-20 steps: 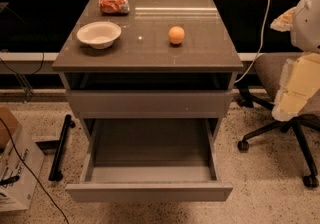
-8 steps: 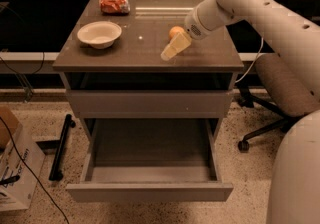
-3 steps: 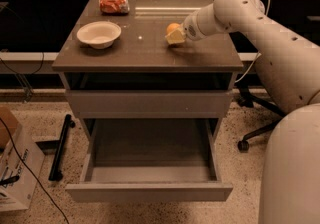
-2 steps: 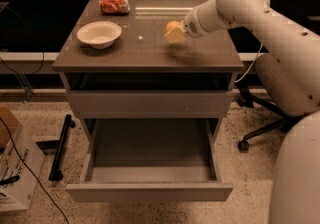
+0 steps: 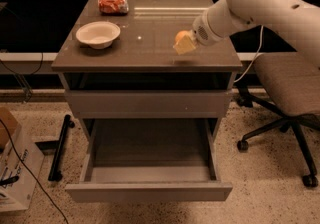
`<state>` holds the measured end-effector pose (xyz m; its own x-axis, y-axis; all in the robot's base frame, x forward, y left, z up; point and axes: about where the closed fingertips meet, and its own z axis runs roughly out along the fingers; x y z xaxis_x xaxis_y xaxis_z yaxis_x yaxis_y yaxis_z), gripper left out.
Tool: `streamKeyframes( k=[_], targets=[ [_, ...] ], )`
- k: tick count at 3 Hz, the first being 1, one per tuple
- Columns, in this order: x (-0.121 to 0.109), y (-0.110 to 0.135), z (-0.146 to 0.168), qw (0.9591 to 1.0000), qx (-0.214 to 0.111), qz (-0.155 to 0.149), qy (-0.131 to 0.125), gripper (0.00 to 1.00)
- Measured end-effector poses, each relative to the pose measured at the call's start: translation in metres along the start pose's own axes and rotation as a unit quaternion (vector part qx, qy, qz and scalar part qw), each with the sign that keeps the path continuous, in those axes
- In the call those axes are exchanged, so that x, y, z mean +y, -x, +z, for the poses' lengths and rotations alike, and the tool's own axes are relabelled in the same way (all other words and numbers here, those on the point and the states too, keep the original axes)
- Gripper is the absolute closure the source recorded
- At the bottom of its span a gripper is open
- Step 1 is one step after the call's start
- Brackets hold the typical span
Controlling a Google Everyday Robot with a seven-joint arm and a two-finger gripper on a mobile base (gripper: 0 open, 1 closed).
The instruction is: Place orange into middle drawer
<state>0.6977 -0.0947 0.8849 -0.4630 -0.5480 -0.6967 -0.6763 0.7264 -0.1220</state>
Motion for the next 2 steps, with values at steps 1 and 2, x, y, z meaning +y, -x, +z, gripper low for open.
streamKeyframes(
  k=[1, 2],
  targets=[
    [0.041, -0.05, -0.029, 0.9967, 0.062, 0.053, 0.006, 1.0],
    [0.095, -0.119, -0.045, 0.9846, 0.119, 0.124, 0.032, 1.0]
  ],
)
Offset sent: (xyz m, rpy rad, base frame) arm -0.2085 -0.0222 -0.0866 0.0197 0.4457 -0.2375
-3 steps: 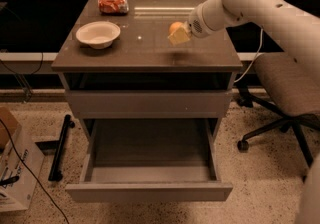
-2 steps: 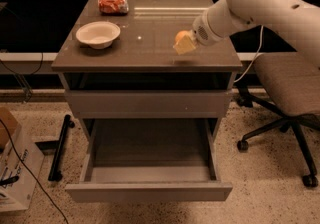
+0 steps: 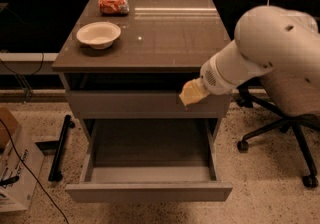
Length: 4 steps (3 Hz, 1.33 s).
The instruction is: Place orange into middle drawer
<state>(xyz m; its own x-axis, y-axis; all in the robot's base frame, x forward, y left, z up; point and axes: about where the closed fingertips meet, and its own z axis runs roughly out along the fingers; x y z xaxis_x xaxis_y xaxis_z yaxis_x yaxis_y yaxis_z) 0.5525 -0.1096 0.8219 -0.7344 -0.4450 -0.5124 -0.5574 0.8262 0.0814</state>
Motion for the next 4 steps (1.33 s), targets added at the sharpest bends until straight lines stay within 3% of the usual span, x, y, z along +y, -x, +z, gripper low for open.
streamKeyframes(
  k=[1, 2, 3, 4],
  targets=[
    [0.01, -0.031, 0.023, 0.9994, 0.007, 0.024, 0.024, 1.0],
    [-0.008, -0.055, 0.088, 0.9978, -0.007, 0.029, 0.06, 1.0],
    [-0.027, -0.074, 0.137, 0.9963, -0.017, 0.033, 0.077, 1.0],
    [-0.027, -0.08, 0.147, 0.9959, -0.012, 0.035, 0.082, 1.0]
  ],
)
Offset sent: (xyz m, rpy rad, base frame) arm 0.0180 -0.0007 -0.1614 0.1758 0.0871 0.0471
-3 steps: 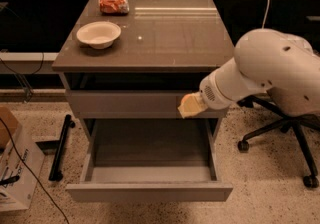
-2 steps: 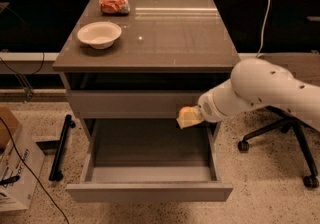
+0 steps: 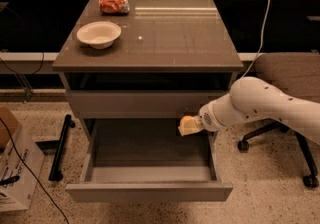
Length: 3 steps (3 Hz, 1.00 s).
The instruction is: Place orange into middle drawer
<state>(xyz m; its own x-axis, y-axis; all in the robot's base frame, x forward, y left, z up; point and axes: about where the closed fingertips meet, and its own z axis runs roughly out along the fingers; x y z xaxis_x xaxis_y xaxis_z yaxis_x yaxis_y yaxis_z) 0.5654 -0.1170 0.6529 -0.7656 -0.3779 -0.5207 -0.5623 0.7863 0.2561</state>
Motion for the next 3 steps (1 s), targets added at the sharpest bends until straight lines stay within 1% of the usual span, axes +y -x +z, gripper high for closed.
streamKeyframes(
  k=[1, 2, 3],
  targets=[
    [-0.004, -0.007, 0.018, 0.9999, 0.004, 0.01, 0.005, 1.0],
    [-0.015, -0.028, 0.057, 0.9988, 0.014, 0.04, 0.025, 1.0],
    [-0.029, -0.059, 0.104, 0.9955, 0.039, 0.076, 0.041, 1.0]
  ],
)
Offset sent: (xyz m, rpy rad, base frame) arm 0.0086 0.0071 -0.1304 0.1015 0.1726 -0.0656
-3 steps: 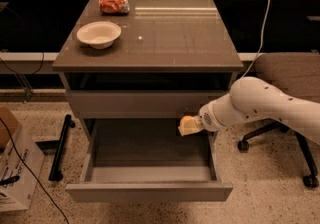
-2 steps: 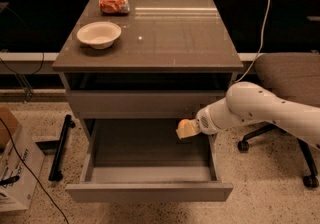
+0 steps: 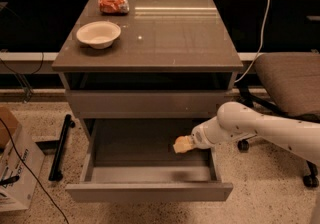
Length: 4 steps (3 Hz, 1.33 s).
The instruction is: Place orange into middle drawer
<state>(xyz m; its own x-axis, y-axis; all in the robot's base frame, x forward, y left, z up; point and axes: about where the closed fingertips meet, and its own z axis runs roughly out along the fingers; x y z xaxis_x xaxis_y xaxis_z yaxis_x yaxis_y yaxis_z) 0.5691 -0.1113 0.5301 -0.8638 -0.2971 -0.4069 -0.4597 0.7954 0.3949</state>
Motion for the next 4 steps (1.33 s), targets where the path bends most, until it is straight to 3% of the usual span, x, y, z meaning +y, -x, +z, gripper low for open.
streamKeyframes(
  k=[1, 2, 3, 4],
  targets=[
    [-0.023, -0.038, 0.046, 0.9979, 0.019, 0.057, 0.023, 1.0],
    [-0.045, -0.073, 0.09, 0.9939, 0.026, 0.1, 0.037, 0.93],
    [-0.055, -0.087, 0.116, 0.9923, 0.036, 0.112, 0.039, 0.74],
    [-0.052, -0.085, 0.123, 0.993, 0.035, 0.107, 0.036, 0.51]
  ],
)
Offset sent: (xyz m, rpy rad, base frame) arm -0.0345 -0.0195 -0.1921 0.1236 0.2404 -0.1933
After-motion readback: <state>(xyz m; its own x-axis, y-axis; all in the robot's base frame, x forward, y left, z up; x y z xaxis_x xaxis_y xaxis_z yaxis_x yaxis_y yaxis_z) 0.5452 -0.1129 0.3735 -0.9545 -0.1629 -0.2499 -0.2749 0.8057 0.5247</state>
